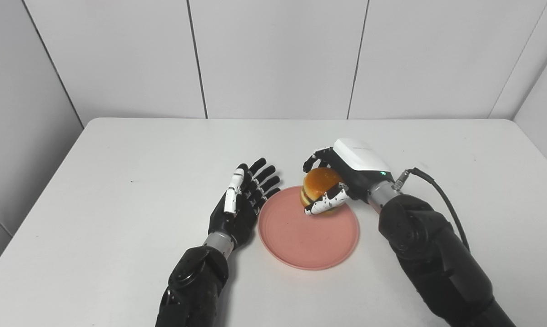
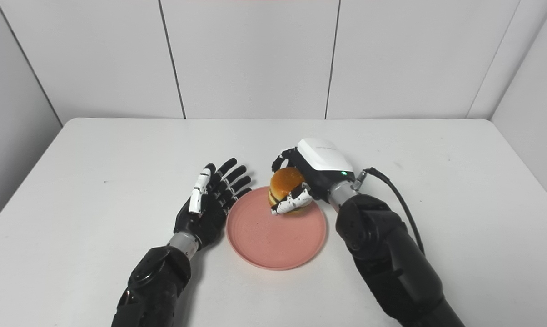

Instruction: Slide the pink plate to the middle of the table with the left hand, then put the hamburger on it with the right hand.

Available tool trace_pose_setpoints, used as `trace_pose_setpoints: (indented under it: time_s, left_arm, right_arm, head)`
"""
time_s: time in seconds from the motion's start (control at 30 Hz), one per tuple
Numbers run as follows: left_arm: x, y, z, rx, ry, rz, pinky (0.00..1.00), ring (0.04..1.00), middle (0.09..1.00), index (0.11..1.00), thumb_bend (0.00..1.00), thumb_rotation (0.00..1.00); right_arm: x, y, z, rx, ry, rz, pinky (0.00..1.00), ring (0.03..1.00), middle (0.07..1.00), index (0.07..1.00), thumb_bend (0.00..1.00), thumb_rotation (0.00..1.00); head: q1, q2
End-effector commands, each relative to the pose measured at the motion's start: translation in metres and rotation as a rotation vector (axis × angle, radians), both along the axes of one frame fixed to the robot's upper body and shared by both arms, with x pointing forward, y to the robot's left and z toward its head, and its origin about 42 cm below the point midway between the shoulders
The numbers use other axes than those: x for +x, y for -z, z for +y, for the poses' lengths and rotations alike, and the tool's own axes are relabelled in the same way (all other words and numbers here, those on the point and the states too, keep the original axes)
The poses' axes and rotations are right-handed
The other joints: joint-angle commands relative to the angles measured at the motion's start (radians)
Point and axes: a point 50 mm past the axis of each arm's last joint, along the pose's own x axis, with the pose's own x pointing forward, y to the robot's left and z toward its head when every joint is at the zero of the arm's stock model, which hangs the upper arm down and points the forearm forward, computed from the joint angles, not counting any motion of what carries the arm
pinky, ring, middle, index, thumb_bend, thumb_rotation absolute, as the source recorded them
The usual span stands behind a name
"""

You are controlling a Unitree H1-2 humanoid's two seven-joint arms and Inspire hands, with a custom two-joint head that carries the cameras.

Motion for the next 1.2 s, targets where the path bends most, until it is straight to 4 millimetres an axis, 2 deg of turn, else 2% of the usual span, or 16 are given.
trace_pose_setpoints:
  time_s: [0.0,0.17,0.27,0.33,0.53,0.63,0.8,0.93,1.03,1.1,1.13,1.17]
  left_arm:
    - [0.005,-0.006,-0.003,0.011,0.006,-0.003,0.88,0.879,0.884,0.885,0.37,1.0]
    - [0.005,-0.008,-0.002,0.014,0.003,-0.006,0.86,0.873,0.878,0.879,0.36,1.0]
    - [0.004,-0.009,-0.002,0.009,-0.002,0.001,0.86,0.872,0.875,0.872,0.37,1.0]
    - [0.005,-0.01,-0.001,0.007,-0.001,0.003,0.86,0.873,0.876,0.869,0.37,1.0]
    - [0.004,-0.011,0.0,0.01,-0.001,-0.001,0.85,0.872,0.872,0.866,0.36,1.0]
    - [0.004,-0.012,0.001,0.008,0.0,-0.003,0.86,0.876,0.878,0.87,0.36,1.0]
    - [0.004,-0.013,0.003,0.011,0.001,0.0,0.86,0.879,0.883,0.873,0.37,1.0]
    - [0.004,-0.015,0.003,0.015,-0.001,0.004,0.86,0.875,0.879,0.871,0.37,1.0]
    - [0.004,-0.014,0.003,0.015,-0.003,0.006,0.86,0.874,0.876,0.868,0.37,1.0]
    - [0.004,-0.014,0.003,0.017,-0.003,0.007,0.86,0.873,0.876,0.866,0.37,1.0]
    - [0.004,-0.014,0.003,0.019,-0.002,0.006,0.86,0.875,0.876,0.868,0.37,1.0]
    - [0.004,-0.014,0.003,0.018,-0.001,0.007,0.87,0.875,0.876,0.868,0.37,1.0]
  right_arm:
    - [0.004,-0.024,0.012,-0.001,-0.055,-0.093,0.27,0.351,0.429,0.544,0.52,0.07]
    - [0.002,-0.011,0.024,-0.014,-0.076,-0.061,0.29,0.371,0.452,0.552,0.53,0.12]
    - [0.001,-0.004,0.028,-0.011,-0.09,-0.031,0.34,0.422,0.498,0.589,0.52,0.09]
    - [0.0,0.0,0.03,-0.008,-0.096,-0.018,0.34,0.419,0.491,0.591,0.52,0.09]
    - [-0.004,0.007,0.031,-0.029,-0.1,-0.003,0.33,0.426,0.51,0.604,0.51,0.07]
    - [-0.006,0.007,0.03,-0.075,-0.103,-0.006,0.36,0.454,0.531,0.601,0.5,0.12]
    - [-0.009,0.009,0.028,-0.135,-0.098,0.022,0.4,0.493,0.569,0.609,0.49,0.14]
    - [-0.01,0.011,0.029,-0.16,-0.091,0.024,0.35,0.44,0.529,0.601,0.5,0.19]
    - [-0.011,0.012,0.03,-0.174,-0.085,0.016,0.27,0.359,0.46,0.568,0.57,0.25]
    - [-0.012,0.012,0.031,-0.187,-0.086,0.003,0.26,0.346,0.452,0.557,0.6,0.27]
    - [-0.012,0.012,0.031,-0.199,-0.085,-0.003,0.35,0.457,0.555,0.615,0.64,0.34]
    - [-0.012,0.011,0.032,-0.207,-0.084,-0.007,0.4,0.522,0.622,0.667,0.67,0.38]
  head:
    - [0.001,0.001]
    - [-0.009,0.011]
    - [-0.014,0.016]
    - [-0.017,0.018]
    - [-0.025,0.024]
    - [-0.031,0.03]
    - [-0.038,0.035]
    - [-0.043,0.035]
    - [-0.045,0.035]
    - [-0.045,0.036]
    - [-0.046,0.035]
    - [-0.046,0.036]
